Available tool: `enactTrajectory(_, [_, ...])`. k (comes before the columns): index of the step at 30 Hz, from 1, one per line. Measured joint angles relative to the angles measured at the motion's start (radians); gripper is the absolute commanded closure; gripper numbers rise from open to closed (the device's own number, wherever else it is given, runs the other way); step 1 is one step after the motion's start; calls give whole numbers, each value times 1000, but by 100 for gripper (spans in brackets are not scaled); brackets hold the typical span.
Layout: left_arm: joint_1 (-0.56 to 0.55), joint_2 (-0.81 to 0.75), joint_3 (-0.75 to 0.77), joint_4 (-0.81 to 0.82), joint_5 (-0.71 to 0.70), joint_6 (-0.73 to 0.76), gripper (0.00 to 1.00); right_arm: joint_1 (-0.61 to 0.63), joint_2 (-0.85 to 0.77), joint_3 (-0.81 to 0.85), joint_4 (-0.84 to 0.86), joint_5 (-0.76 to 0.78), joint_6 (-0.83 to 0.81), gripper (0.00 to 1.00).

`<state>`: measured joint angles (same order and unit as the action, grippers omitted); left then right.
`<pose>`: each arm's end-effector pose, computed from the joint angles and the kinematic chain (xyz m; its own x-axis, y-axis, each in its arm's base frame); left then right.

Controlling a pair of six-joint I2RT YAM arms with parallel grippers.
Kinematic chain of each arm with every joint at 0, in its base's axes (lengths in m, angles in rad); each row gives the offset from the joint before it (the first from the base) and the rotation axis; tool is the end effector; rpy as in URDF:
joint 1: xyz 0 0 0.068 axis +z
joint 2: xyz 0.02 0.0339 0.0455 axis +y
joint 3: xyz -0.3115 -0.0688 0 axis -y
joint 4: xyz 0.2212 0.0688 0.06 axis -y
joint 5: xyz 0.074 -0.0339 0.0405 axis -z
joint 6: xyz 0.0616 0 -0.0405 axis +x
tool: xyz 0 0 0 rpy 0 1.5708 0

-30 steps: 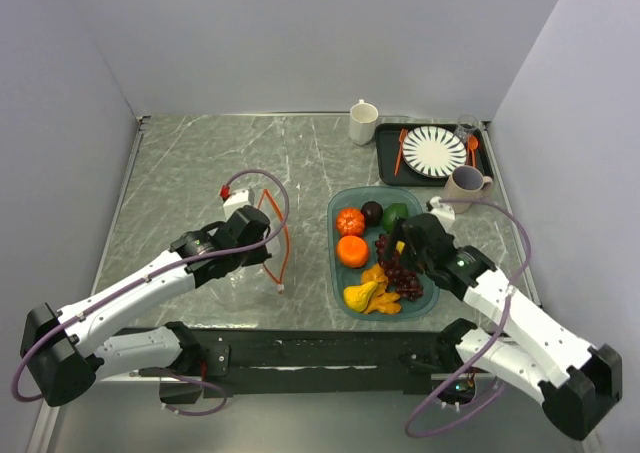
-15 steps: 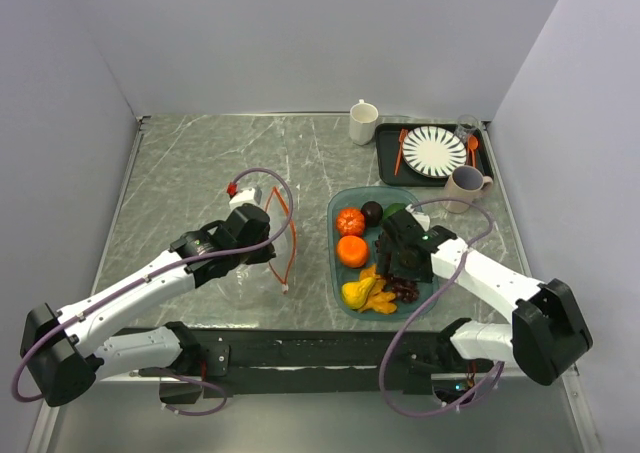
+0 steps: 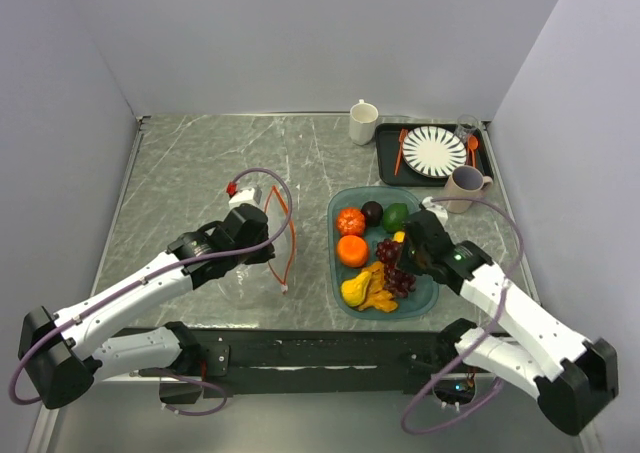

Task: Place the food in the zip-top bag and seal the zipper
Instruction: Pick up the fake fruit from the bin.

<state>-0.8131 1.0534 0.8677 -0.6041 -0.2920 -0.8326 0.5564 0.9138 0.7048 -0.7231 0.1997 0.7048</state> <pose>0.1421 -0.1244 0.3079 -0.7400 -0.2485 -0.6250 0.0134 0.9236 -0.3831 0.1242 0.0629 0.2651 -0.7896 0.2567 -0.5573 0.1239 0.9563 0.2649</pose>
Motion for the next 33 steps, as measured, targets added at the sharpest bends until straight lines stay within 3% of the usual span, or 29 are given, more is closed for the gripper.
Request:
enactTrajectory(9, [0, 0, 0, 2, 8, 0, 99, -1, -64, 2, 10, -35, 7, 99])
enactTrajectory(10, [0, 0, -1, 3, 11, 0, 99, -1, -58, 2, 19, -47, 4, 95])
enactTrajectory(11, [0, 0, -3, 8, 13, 0, 99, -1, -49, 2, 28, -56, 1, 81])
enactTrajectory(13, [0, 0, -10, 17, 22, 0, 99, -1, 5, 2, 44, -63, -1, 69])
enactTrajectory(14, [0, 0, -11, 16, 26, 0, 99, -1, 33, 3, 49, -62, 0, 52])
enactTrajectory(17, [0, 0, -11, 18, 33, 0, 99, -1, 131, 2, 55, -51, 3, 34])
enactTrajectory(19, [0, 0, -11, 18, 34, 0, 99, -2, 165, 1, 60, -47, 3, 14])
enactTrajectory(29, [0, 3, -11, 21, 43, 0, 99, -7, 285, 1, 108, -52, -2, 16])
enactTrajectory(30, [0, 4, -11, 20, 43, 0, 99, -8, 311, 1, 113, -53, -8, 19])
enactTrajectory(33, [0, 4, -11, 20, 44, 0, 99, -8, 372, 1, 134, -68, -19, 42])
